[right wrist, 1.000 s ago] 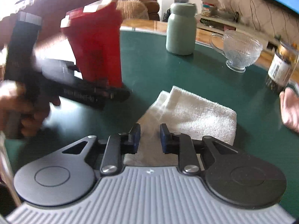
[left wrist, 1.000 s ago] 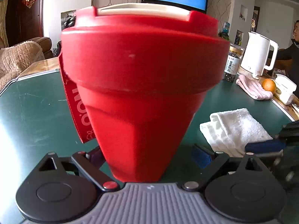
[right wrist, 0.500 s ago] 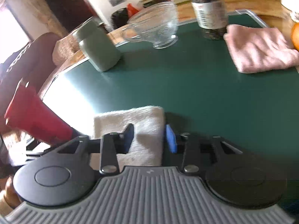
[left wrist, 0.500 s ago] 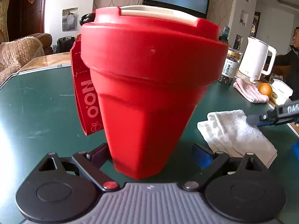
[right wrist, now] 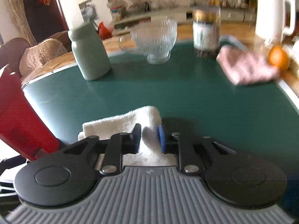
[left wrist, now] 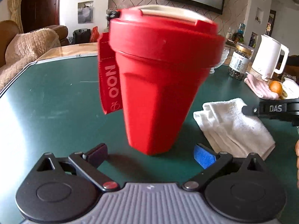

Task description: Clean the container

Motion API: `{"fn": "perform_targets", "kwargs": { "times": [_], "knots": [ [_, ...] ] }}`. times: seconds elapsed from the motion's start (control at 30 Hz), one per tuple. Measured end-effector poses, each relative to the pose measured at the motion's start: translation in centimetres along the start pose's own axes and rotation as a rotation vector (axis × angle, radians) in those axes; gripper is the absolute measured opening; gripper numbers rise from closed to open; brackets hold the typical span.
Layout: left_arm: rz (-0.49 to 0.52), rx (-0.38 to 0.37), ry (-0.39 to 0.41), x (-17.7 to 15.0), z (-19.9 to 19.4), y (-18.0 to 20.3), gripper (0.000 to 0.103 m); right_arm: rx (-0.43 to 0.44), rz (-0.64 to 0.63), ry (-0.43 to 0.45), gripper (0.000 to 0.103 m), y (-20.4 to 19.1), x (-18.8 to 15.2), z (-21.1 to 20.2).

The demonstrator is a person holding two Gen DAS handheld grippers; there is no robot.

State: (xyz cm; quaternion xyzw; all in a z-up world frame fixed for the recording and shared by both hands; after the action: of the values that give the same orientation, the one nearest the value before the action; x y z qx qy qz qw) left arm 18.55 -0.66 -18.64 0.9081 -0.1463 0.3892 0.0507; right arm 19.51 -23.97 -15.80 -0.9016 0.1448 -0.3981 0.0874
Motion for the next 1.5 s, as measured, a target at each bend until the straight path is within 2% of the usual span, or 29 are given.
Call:
{"fn": "perform_targets", "kwargs": {
  "times": [0.07, 0.1, 0.23, 0.27, 0.3, 0.43, 0.53, 0.67, 0.73, 0.83, 0.9, 0.97, 1.0, 1.17, 1.3, 1.5],
  "knots": [
    [0.001, 0.008, 0.009, -0.1, -1.2, -0.1, 0.102, 0.034, -0.055, 0.028, 0.026, -0.4, 0.0, -1.5],
    [-0.004, 0.008, 0.011, -0.3, -1.8, -0.1, 0.103, 0.054, -0.083, 0.014, 0.026, -0.8, -0.3, -1.8],
    [-0.057, 0.030, -0.033, -0.9, -3.5, -0.6, 0.103, 0.144, -0.201, -0.152, 0.026, -3.0, -3.0, -1.4],
    [-0.079, 0.049, -0.065, -1.1, -3.8, -0.8, 0.103, 0.147, -0.223, -0.179, 0.026, -3.5, -3.7, -1.1],
    [-0.102, 0.068, -0.097, -1.4, -4.2, -0.9, 0.103, 0.132, -0.231, -0.169, 0.026, -4.0, -4.1, -0.7],
    [-0.147, 0.128, -0.186, -2.1, -5.8, -1.7, 0.103, 0.080, -0.158, -0.128, 0.026, -5.5, -4.0, 0.1],
    [-0.143, 0.166, -0.194, -1.9, -7.4, -1.8, 0.103, 0.051, -0.090, -0.109, 0.026, -6.5, -3.6, 0.9],
    [-0.147, 0.198, -0.208, -1.6, -9.6, -1.6, 0.103, 0.005, -0.073, -0.086, 0.029, -7.3, -3.7, 2.1],
    [-0.149, 0.214, -0.215, -1.5, -10.7, -1.5, 0.103, 0.012, -0.033, -0.093, 0.029, -7.4, -3.5, 1.7],
    [-0.144, 0.233, -0.210, -1.2, -12.6, -1.1, 0.103, 0.049, 0.040, -0.086, 0.032, -7.0, -3.1, -1.0],
    [-0.138, 0.241, -0.202, -1.0, -13.8, -0.6, 0.103, 0.048, 0.033, -0.073, 0.043, -6.7, -2.8, -3.8],
    [-0.140, 0.237, -0.194, -0.7, -15.1, -0.2, 0.103, 0.038, 0.038, -0.068, 0.058, -6.1, -2.8, -6.8],
    [-0.143, 0.232, -0.188, -0.6, -16.0, 0.0, 0.103, 0.031, 0.044, -0.068, 0.060, -5.7, -2.9, -8.5],
    [-0.134, 0.217, -0.158, -0.6, -19.8, 1.1, 0.103, -0.036, 0.020, -0.032, 0.086, -4.6, -4.3, -16.3],
    [-0.113, 0.221, -0.144, -1.5, -22.6, 2.2, 0.103, -0.088, -0.035, -0.006, 0.092, -5.0, -5.9, -21.0],
    [-0.083, 0.241, -0.120, -3.4, -26.0, 3.7, 0.103, -0.089, -0.114, 0.004, 0.095, -7.2, -8.6, -26.1]
  ]
}}
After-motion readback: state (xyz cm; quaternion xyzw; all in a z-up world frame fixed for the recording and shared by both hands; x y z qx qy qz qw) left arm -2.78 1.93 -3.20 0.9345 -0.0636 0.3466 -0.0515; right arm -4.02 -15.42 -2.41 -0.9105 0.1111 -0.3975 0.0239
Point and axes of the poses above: each gripper's, at about its wrist camera, not at the fingertips, and z roughly the way its jaws point, y to its right, x to its top, the point moved 5 cm from there along z, roughly the way its jaws point, and after that the axes turned 9 degrees about z, right-handed, at the moved point
